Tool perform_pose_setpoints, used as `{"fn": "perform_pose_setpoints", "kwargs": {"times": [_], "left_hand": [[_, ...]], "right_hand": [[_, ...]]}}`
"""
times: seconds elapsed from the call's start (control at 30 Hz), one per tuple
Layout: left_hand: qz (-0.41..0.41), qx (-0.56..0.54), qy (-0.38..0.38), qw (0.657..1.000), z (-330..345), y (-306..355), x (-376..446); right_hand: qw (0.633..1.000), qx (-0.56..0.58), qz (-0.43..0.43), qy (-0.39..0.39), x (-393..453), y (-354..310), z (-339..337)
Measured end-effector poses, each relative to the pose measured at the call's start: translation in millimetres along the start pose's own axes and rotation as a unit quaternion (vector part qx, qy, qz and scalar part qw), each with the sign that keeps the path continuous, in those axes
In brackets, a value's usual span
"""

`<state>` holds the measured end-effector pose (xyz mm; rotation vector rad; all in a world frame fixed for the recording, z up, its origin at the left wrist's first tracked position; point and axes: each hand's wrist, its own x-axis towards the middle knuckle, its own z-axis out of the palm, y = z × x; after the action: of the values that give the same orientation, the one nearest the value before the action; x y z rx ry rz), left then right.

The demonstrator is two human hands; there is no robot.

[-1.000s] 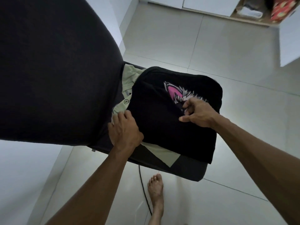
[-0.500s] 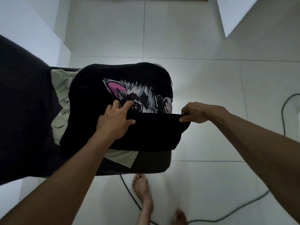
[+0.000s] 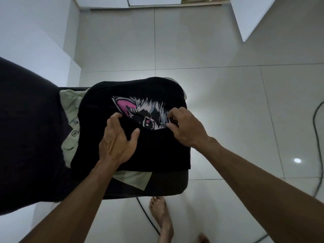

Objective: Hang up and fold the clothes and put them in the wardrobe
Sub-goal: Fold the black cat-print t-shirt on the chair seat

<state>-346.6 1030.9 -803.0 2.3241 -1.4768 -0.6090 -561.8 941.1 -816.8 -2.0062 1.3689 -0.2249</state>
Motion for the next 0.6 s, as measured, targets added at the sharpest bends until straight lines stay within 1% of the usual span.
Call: {"fn": "perform_pose_setpoints", "kwargs": {"times": [0.03, 0.07, 0.13, 0.2, 0.27, 0.3, 0.33, 0.37, 0.43, 0.47, 0.5, 0.57, 0.6], "left_hand": [[-0.024, -0.022, 0.014, 0.999, 0, -7, -2], [-0.049, -0.034, 0.022, 0.998, -1, -14, -3], [-0.095, -0.042, 0.029, 0.994, -5, -31, -3], [-0.127, -0.035, 0.029, 0.991, -11, -50, -5], [-0.148, -0.034, 0.024, 0.988, -18, -67, -6], [-0.152, -0.039, 0.02, 0.987, -21, -73, -6], [-0.152, -0.045, 0.017, 0.987, -22, -78, -6], [-0.149, -0.051, 0.019, 0.987, -23, -82, -5], [-0.148, -0.064, 0.032, 0.986, -23, -85, -4], [-0.148, -0.067, 0.038, 0.986, -22, -85, -4], [-0.149, -0.065, 0.041, 0.986, -20, -84, -3], [-0.148, -0.06, 0.045, 0.986, -18, -87, -2], [-0.145, -0.059, 0.047, 0.987, -17, -88, -1]], "right_hand": [[1.0, -0.003, -0.02, -0.022, -1, -12, 7], [0.998, -0.026, -0.022, -0.05, -1, -22, 13], [0.992, -0.101, 0.006, -0.081, 4, -37, 22], [0.988, -0.145, 0.025, -0.05, 11, -53, 27], [0.989, -0.145, -0.008, -0.006, 23, -72, 31], [0.991, -0.131, -0.035, 0.004, 29, -83, 34], [0.992, -0.117, -0.054, -0.003, 35, -92, 37], [0.991, -0.113, -0.061, -0.029, 42, -103, 40], [0.983, -0.146, -0.042, -0.105, 55, -125, 50], [0.979, -0.157, -0.032, -0.123, 60, -132, 55], [0.982, -0.141, -0.023, -0.124, 63, -138, 59], [0.992, -0.037, 0.004, -0.118, 70, -143, 64], [0.991, 0.016, 0.025, -0.129, 73, -141, 65]]}}
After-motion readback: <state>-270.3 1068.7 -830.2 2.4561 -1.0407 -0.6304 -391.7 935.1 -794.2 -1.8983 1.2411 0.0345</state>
